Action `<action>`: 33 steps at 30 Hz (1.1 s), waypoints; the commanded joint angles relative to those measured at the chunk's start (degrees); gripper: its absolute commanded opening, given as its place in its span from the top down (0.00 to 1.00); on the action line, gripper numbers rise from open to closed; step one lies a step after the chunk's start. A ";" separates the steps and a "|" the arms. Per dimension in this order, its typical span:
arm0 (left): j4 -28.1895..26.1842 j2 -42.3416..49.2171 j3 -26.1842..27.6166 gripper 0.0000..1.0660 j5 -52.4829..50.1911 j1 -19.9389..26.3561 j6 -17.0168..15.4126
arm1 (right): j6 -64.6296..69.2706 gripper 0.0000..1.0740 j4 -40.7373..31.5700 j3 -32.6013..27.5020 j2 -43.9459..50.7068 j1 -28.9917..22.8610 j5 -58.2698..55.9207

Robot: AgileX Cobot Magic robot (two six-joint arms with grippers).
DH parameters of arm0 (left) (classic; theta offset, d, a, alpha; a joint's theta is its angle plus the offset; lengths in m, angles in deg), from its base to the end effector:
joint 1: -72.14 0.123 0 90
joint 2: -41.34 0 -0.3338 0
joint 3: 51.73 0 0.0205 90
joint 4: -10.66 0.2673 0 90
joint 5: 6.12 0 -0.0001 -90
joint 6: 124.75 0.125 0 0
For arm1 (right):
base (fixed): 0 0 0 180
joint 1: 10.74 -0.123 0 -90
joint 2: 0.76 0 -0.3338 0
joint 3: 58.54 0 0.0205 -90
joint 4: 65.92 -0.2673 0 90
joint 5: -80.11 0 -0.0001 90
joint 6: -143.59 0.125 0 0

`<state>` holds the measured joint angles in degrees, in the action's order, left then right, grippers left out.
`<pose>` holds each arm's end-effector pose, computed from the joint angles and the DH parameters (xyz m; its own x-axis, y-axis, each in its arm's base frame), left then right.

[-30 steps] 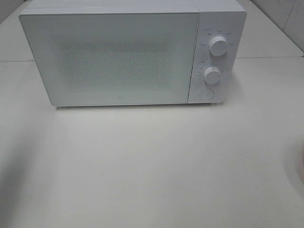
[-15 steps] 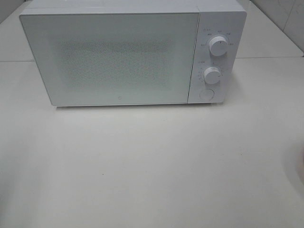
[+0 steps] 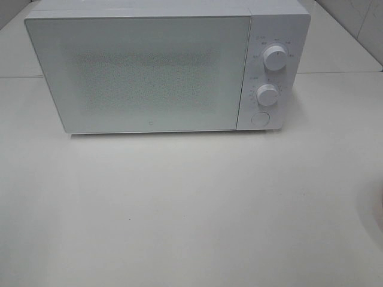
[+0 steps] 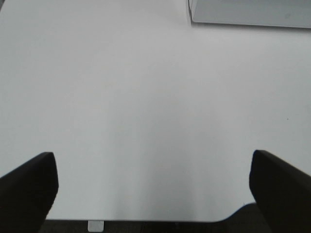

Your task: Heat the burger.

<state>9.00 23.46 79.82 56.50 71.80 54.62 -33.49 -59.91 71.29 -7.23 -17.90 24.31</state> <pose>0.0160 -0.0033 0.2730 -0.6289 -0.0206 -0.7772 0.0106 0.9993 -0.0351 -0.0031 -0.0113 0.2774 -0.3760 -0.0554 -0.9250 -0.0477 0.9980 -0.0404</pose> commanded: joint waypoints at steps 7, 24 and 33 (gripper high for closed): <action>0.46 9.74 -0.34 0.06 -1.26 0.11 0.23 | -0.23 0.32 -0.06 -0.06 1.78 0.34 0.86; 0.06 12.61 -0.34 0.06 -1.26 4.24 0.00 | -0.23 0.32 -0.06 -0.06 1.78 0.34 0.86; 0.06 12.32 -0.34 0.06 -1.26 4.24 0.00 | -0.23 0.32 -0.06 -0.06 1.78 0.34 0.86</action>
<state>9.35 34.92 79.59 56.10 75.92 54.91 -33.49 -59.91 71.29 -7.23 -17.90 24.31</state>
